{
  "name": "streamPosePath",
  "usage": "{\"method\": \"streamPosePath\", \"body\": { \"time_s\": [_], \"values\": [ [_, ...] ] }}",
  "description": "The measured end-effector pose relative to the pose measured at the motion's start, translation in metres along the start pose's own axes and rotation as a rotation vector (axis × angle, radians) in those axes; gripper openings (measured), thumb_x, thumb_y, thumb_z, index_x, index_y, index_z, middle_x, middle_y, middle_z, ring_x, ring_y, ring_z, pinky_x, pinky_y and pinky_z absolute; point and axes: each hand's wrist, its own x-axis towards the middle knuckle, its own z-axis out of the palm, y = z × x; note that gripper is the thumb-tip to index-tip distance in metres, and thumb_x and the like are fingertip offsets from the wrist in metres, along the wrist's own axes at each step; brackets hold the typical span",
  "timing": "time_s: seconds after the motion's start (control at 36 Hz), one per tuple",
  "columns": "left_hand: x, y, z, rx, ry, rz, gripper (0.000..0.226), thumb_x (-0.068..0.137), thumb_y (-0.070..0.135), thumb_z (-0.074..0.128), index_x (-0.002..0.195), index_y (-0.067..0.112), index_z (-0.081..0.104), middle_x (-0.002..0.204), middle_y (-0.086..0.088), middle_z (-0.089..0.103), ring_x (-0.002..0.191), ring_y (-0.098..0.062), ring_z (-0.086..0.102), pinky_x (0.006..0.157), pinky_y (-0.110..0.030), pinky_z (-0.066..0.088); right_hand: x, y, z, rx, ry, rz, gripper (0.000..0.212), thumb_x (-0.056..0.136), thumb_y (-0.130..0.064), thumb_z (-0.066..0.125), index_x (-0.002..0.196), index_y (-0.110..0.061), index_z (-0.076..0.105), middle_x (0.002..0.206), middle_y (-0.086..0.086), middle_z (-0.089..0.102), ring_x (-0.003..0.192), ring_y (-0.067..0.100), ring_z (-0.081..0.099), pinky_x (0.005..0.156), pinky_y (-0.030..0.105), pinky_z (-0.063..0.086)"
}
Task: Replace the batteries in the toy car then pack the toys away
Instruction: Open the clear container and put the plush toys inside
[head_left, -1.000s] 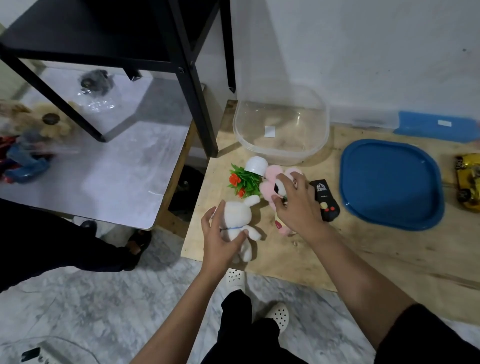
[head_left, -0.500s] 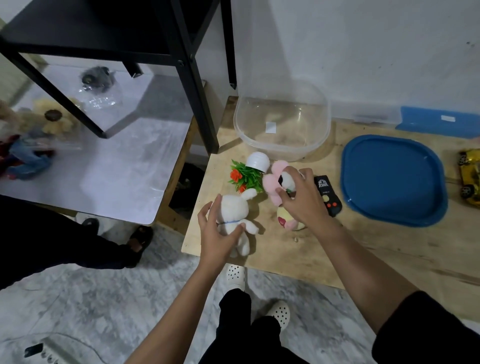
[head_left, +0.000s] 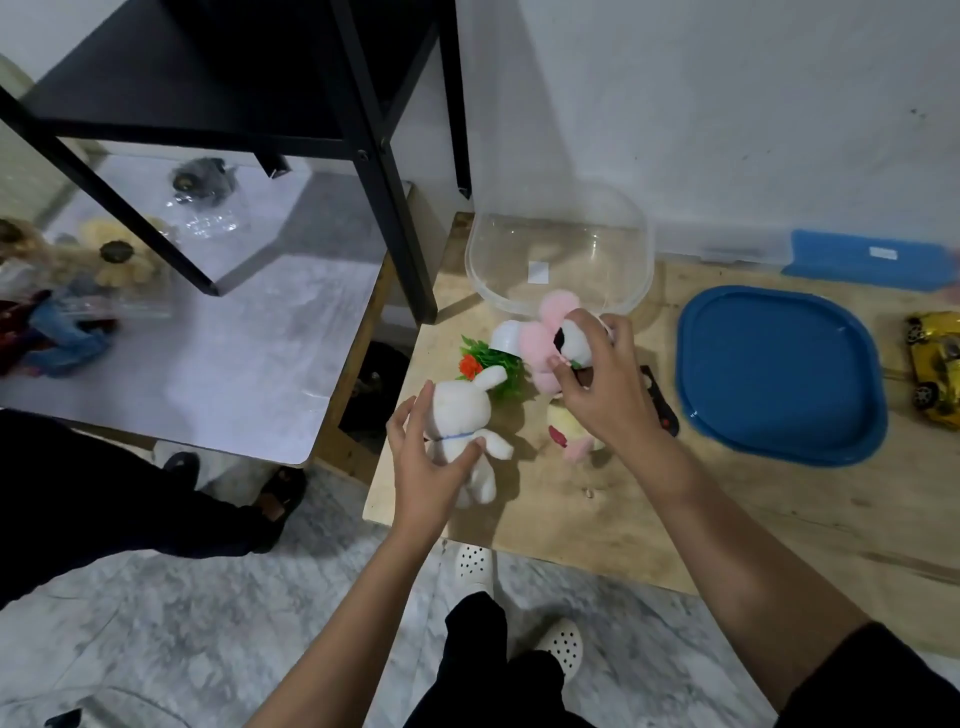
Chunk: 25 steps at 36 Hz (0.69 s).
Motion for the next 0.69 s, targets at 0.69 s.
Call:
{"method": "streamPosePath", "body": {
  "time_s": [0.69],
  "values": [
    [0.235,0.112,0.096,-0.025,-0.191,0.084,0.081,0.071,0.014,0.081,0.140,0.024,0.040,0.139,-0.003,0.039,0.126,-0.014,0.041,0.105,-0.029,0.039,0.155,0.011,-0.031,-0.068,0.167,0.111,0.044,0.086,-0.028,0.059,0.125,-0.030,0.041,0.126,0.006,0.032,0.111,0.030,0.047,0.084,0.040,0.049]
  ]
}}
